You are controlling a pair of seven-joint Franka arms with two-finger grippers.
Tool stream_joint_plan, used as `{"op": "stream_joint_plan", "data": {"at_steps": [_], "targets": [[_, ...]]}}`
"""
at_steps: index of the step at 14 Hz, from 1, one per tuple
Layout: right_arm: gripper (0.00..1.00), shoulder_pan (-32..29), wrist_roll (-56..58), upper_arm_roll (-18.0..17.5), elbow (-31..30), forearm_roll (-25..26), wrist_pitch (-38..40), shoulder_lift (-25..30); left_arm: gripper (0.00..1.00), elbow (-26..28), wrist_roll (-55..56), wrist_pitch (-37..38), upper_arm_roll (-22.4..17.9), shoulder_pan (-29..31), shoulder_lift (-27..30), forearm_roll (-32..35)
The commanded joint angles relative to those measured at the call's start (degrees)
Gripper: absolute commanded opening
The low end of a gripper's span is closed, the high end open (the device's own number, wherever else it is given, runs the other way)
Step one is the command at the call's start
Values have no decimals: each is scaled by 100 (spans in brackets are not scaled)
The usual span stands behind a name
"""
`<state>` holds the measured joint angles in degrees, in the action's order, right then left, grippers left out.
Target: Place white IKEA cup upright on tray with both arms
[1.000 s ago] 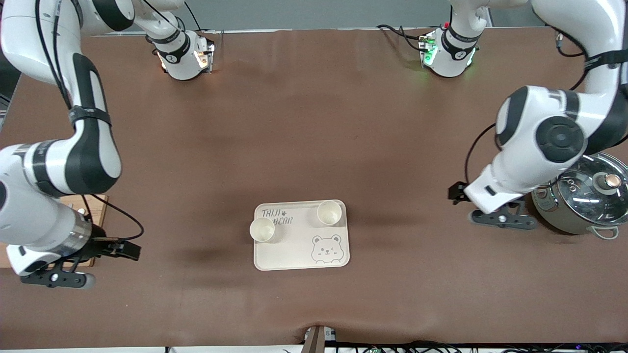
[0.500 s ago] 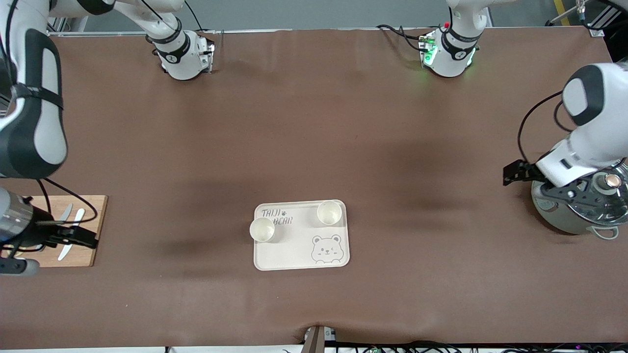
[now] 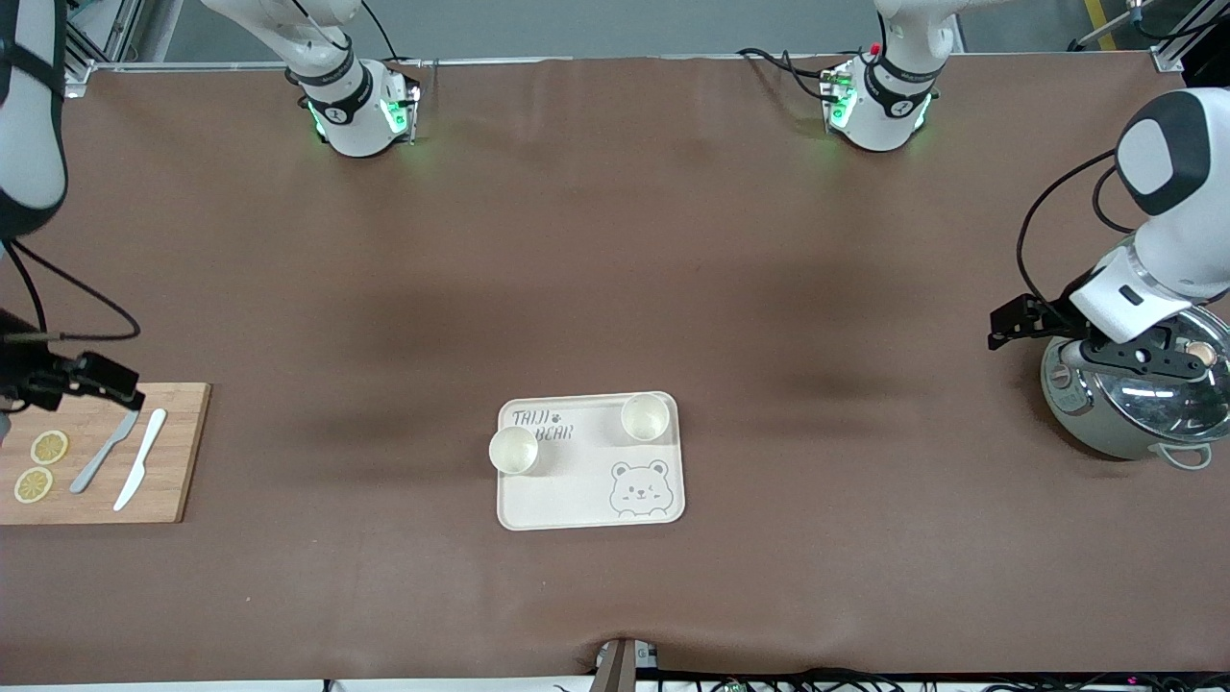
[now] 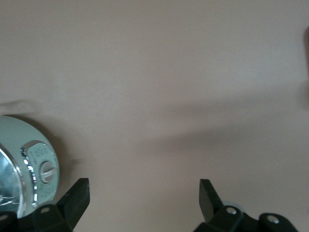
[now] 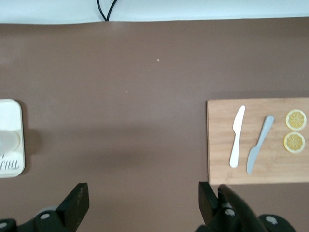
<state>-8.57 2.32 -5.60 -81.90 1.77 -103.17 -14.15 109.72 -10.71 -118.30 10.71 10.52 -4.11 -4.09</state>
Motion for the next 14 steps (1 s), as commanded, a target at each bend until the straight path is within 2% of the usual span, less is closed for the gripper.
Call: {"op": "stream_joint_plan", "data": {"at_steps": [1,5,8,10,12,14], "targets": [[100,-119,93,-82,-634,-63,226,702,100,59,236,245,160,21,296,-101],[100,-93,58,-82,-591,-1,649,887,100,59,762,447,327,-154,551,-92],[100,-119,75,-82,-372,-1,1070,844,100,-29,1123,842,-33,-856,779,-40],[100,-145,75,-73,-248,-54,1220,817,100,-116,1142,1071,-174,-1034,990,-40],[100,-145,23,-73,-230,-2,1212,817,100,-440,1142,1553,-331,-1244,1044,-31],[100,-137,40,-73,-221,34,1168,817,100,-853,1124,1967,-761,-1604,1018,-5]]}}
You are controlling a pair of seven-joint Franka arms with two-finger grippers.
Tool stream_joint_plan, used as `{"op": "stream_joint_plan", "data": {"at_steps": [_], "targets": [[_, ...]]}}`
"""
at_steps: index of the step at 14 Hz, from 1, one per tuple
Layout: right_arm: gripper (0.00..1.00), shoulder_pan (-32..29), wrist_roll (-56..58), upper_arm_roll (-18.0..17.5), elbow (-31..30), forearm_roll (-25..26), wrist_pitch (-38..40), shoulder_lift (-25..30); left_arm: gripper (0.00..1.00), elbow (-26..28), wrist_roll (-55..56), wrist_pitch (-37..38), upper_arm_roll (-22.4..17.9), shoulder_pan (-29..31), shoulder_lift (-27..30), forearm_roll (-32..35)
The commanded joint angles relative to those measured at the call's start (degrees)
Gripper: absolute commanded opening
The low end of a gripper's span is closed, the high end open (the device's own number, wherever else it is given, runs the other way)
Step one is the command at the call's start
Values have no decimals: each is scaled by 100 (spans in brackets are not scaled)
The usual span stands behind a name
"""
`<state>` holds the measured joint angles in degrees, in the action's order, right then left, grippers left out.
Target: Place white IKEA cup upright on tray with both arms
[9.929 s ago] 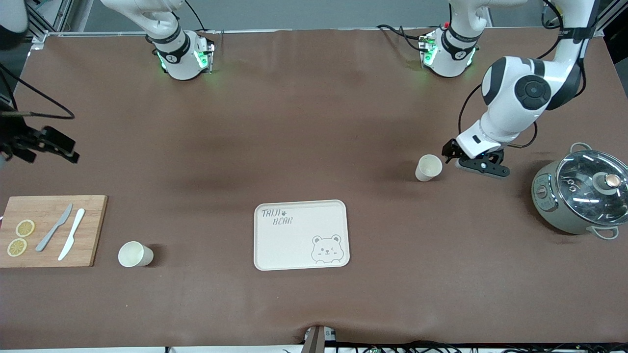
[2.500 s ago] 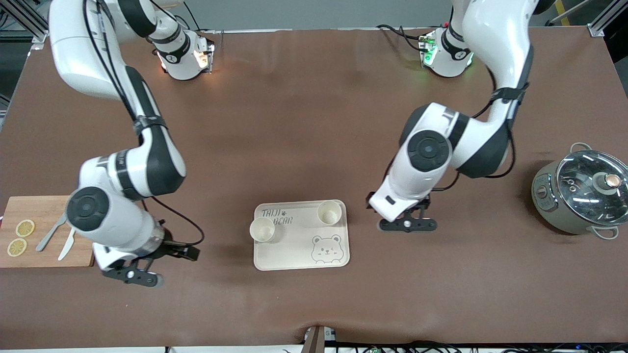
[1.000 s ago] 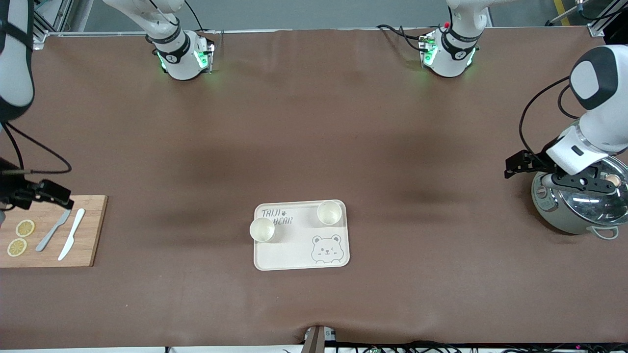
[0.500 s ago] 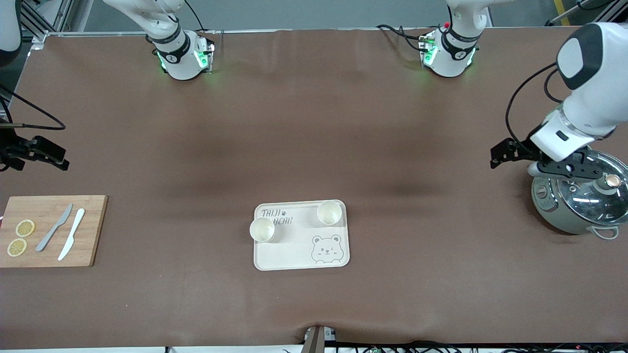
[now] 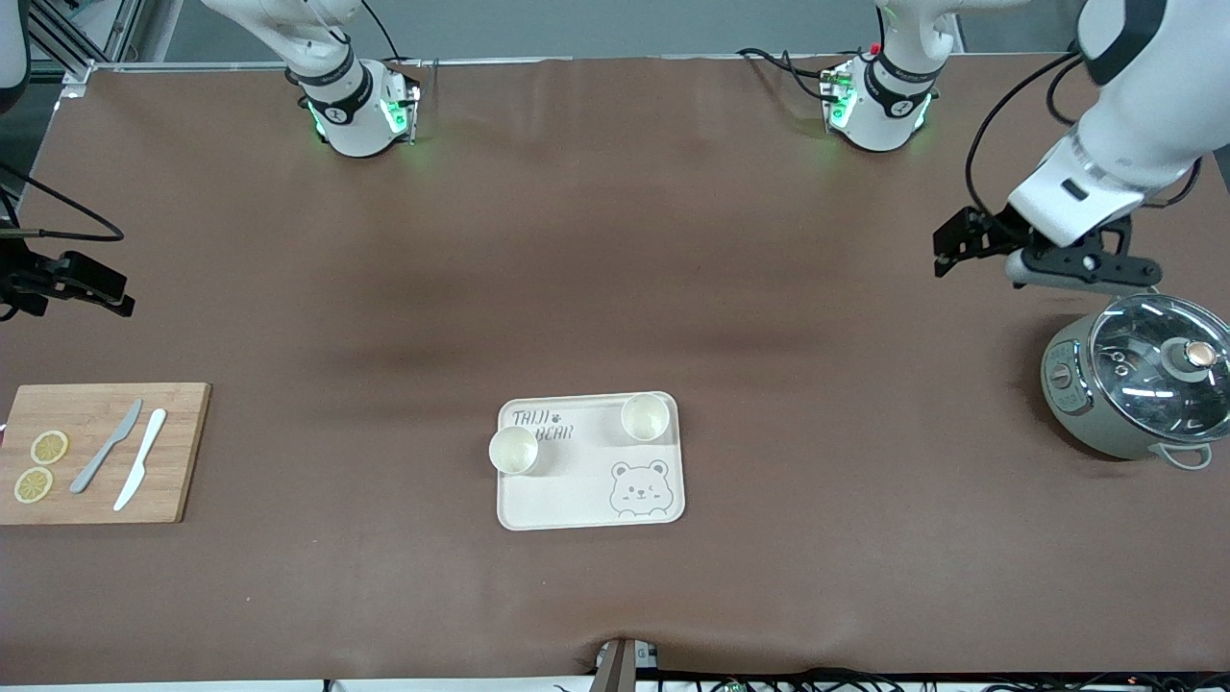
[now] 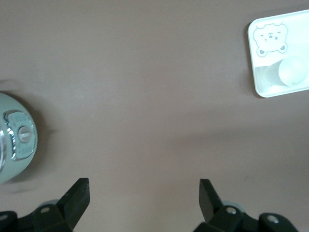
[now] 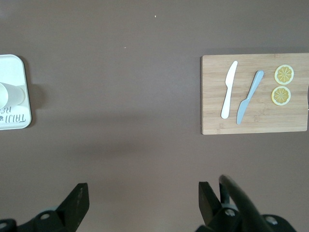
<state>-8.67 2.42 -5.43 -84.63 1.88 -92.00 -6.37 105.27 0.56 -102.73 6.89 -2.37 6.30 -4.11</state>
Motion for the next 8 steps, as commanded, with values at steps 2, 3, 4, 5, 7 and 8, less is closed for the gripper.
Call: {"op": "stream_joint_plan", "data": {"at_steps": [2,3,4,5,7,8], "targets": [[100,-135,22,-89,69,-4,50,31,100,-769,-64,508,-513,-404,-120,164],[100,-126,13,-89,78,-12,50,31,100,-936,-73,569,-513,-404,-233,191],[100,-135,-4,-89,78,-47,50,31,100,-1103,-82,683,-522,-422,-322,200],[100,-153,-13,-89,78,-65,42,31,100,-1340,-126,814,-661,-509,-436,191],[100,-162,-13,-89,147,-39,76,40,100,-1666,-179,1044,-1153,-869,-594,191],[100,-170,-13,-89,209,-48,103,31,100,-1685,-188,1053,-1163,-879,-612,200]]}}
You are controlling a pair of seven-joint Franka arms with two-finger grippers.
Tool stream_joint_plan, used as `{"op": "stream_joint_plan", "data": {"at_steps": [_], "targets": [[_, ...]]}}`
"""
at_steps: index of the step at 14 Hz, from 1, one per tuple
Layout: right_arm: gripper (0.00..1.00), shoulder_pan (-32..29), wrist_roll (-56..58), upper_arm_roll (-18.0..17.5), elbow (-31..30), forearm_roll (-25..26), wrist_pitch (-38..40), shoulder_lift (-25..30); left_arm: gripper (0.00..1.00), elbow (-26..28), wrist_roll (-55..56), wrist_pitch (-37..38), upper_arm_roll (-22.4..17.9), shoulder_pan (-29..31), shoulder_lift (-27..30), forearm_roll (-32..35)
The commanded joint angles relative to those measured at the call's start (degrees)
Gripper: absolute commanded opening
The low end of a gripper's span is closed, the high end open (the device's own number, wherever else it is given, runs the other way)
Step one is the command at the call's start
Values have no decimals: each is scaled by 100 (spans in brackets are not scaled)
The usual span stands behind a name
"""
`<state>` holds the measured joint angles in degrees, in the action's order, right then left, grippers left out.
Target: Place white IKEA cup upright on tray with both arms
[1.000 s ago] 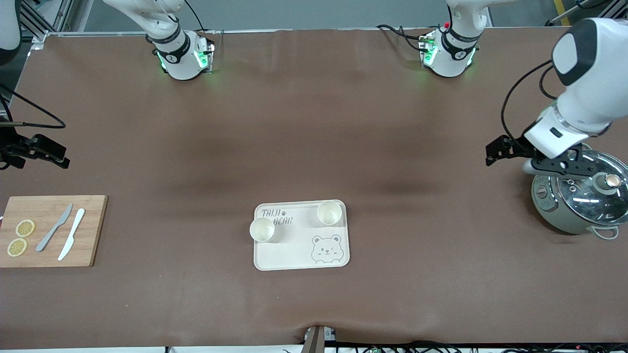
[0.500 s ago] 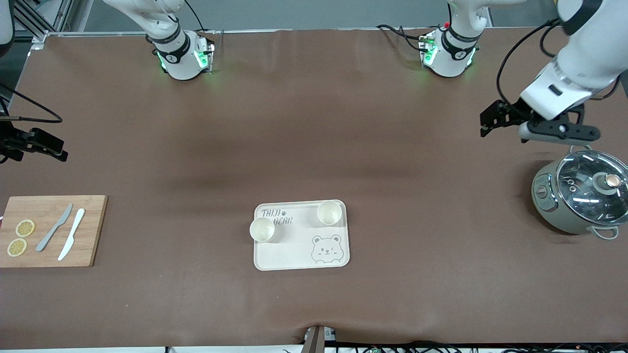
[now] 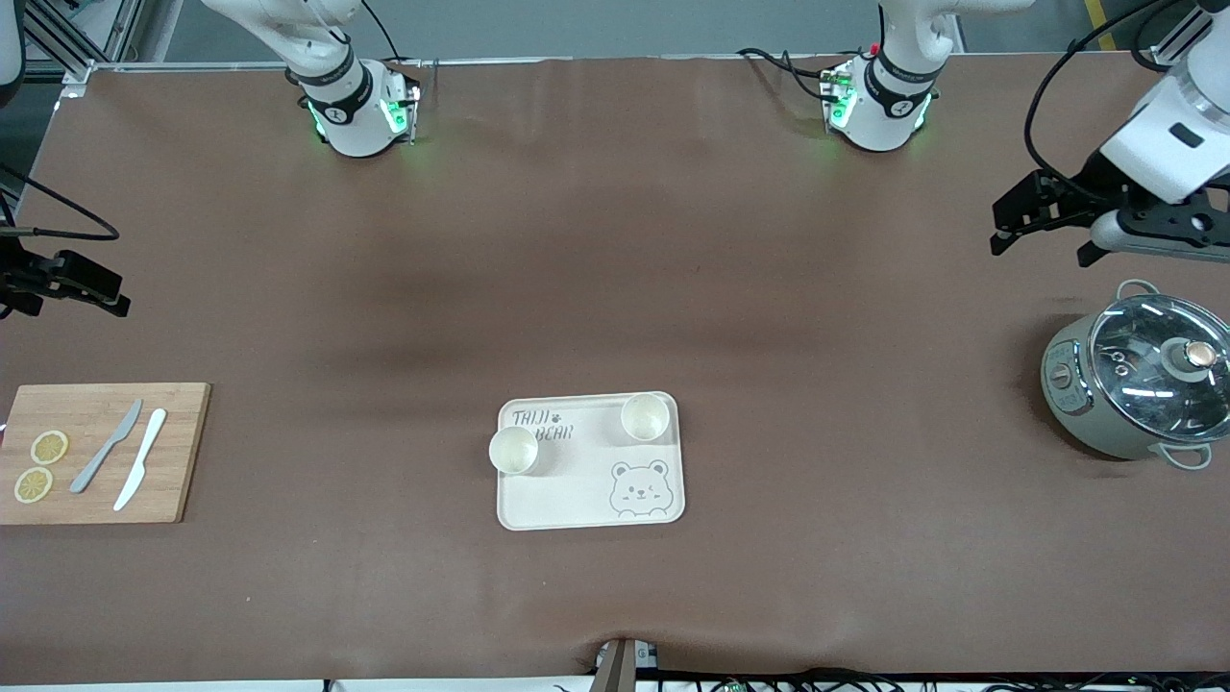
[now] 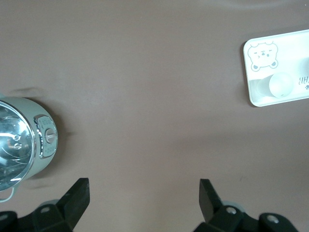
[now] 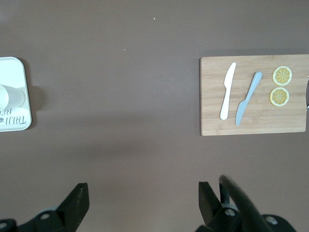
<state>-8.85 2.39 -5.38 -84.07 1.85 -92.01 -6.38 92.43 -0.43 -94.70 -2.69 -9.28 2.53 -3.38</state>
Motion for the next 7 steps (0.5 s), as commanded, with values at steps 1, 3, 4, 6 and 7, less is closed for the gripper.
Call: {"op": "stream_joint_plan", "data": {"at_steps": [1,3,4,6,7], "targets": [[100,-144,-2,-94,172,-27,96,31,100,-393,-97,250,-205,-188,-235,118],[100,-161,-2,-94,181,-35,104,31,100,-401,-89,250,-197,-188,-244,118],[100,-179,-2,-94,181,-53,96,40,100,-393,-89,250,-188,-188,-244,118],[100,-188,7,-94,181,-62,69,31,100,-401,-71,250,-188,-197,-253,118],[100,-188,7,-94,181,-62,69,31,100,-410,-36,250,-188,-197,-253,118]]}}
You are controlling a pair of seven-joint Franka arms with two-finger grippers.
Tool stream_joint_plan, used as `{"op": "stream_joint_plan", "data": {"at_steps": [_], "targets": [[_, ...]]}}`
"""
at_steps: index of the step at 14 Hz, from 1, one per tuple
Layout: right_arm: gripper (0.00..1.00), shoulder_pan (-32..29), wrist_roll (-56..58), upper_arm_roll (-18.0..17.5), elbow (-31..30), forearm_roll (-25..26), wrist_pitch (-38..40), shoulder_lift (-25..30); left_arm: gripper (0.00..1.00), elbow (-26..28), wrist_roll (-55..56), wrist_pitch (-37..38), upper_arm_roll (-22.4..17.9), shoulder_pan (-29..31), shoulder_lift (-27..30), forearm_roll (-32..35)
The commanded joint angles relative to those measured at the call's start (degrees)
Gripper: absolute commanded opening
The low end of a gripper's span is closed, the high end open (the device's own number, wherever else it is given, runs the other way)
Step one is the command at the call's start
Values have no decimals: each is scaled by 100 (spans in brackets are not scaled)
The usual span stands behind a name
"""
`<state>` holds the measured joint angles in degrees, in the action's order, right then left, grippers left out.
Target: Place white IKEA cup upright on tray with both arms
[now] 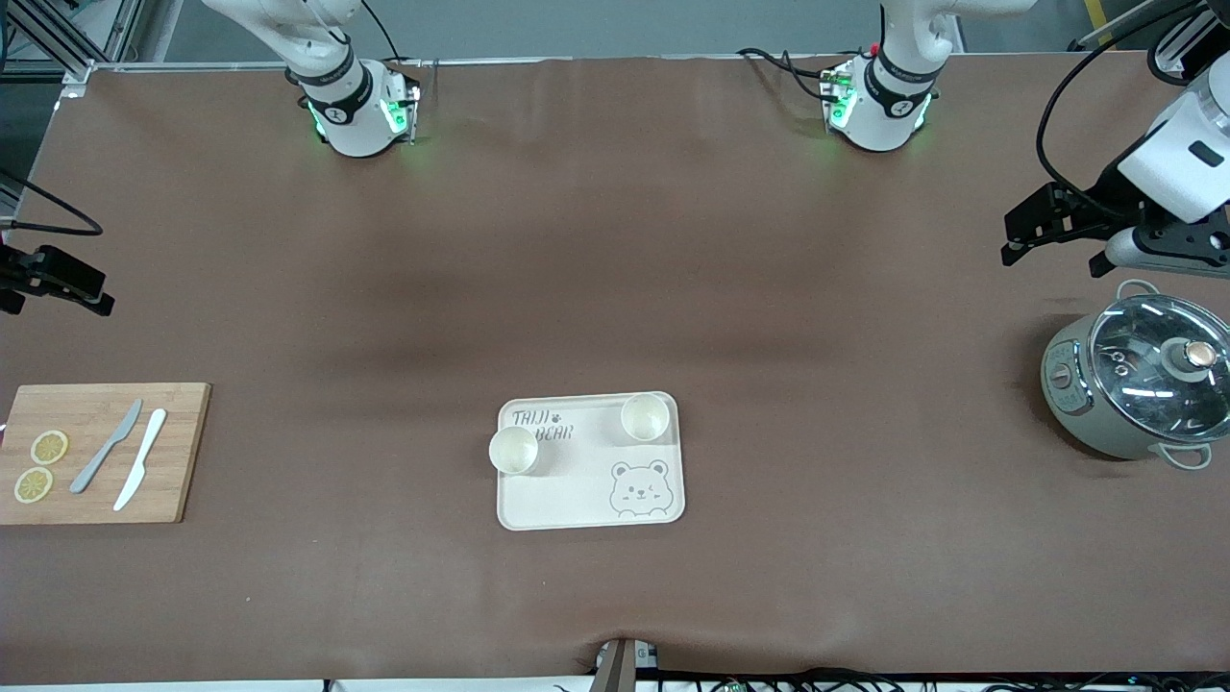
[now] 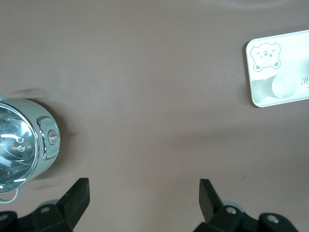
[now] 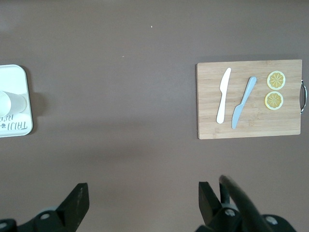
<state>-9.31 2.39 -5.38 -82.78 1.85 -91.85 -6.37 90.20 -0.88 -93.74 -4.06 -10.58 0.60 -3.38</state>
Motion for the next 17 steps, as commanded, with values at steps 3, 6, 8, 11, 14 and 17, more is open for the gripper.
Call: {"op": "stream_joint_plan", "data": {"at_steps": [3,6,8,11,14,17], "targets": [[100,-141,15,-95,51,-70,53,31,100,-623,44,154,-25,-76,-384,100],[100,-141,42,-95,51,-70,62,40,100,-714,52,154,-34,-75,-473,109],[100,-141,51,-95,51,-70,62,40,100,-705,44,154,-25,-75,-482,101],[100,-133,59,-95,42,-70,45,40,100,-679,61,163,18,-75,-482,83],[100,-133,59,-95,42,-70,36,40,100,-679,53,163,63,-75,-473,118],[100,-133,59,-95,16,-70,36,40,100,-679,61,163,150,-67,-465,109]]}}
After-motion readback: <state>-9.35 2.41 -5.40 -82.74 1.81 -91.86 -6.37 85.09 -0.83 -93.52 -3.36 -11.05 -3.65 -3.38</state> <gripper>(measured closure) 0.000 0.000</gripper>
